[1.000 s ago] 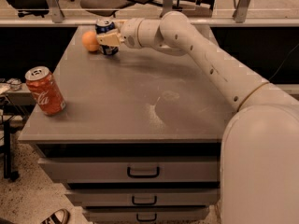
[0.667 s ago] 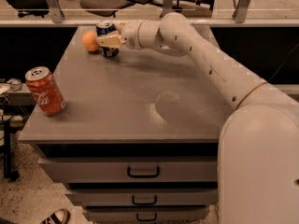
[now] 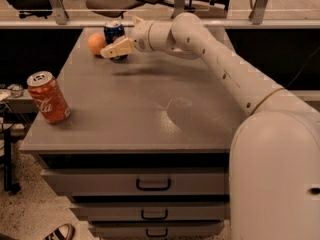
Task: Move pepsi can near orange
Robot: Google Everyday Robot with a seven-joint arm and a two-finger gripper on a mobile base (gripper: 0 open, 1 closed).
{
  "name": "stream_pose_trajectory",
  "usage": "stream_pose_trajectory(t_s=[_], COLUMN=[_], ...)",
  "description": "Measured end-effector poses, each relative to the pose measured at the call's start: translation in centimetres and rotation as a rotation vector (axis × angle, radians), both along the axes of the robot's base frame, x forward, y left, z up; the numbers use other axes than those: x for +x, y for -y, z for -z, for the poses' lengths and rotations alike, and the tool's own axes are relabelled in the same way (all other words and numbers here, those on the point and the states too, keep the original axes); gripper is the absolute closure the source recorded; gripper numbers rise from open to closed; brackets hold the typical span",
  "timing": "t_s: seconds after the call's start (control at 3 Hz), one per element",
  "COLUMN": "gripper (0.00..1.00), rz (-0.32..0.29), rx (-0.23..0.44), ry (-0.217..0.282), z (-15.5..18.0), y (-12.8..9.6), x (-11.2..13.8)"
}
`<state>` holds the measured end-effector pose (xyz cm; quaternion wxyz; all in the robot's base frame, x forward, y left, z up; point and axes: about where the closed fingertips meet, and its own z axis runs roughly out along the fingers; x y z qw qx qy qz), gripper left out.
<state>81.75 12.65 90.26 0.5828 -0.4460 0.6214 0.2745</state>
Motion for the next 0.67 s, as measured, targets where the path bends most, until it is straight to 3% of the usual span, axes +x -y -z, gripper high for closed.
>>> stream_pose_trajectory(t_s=[0.33, 0.67], gripper=[0.0, 0.0], rz=[-0.002, 0.047], rx=[-0.006, -0.066], ry=[0.034, 0.111], z=[-1.8, -6.2], y=[2.3, 10.3], x=[-0.2, -1.5])
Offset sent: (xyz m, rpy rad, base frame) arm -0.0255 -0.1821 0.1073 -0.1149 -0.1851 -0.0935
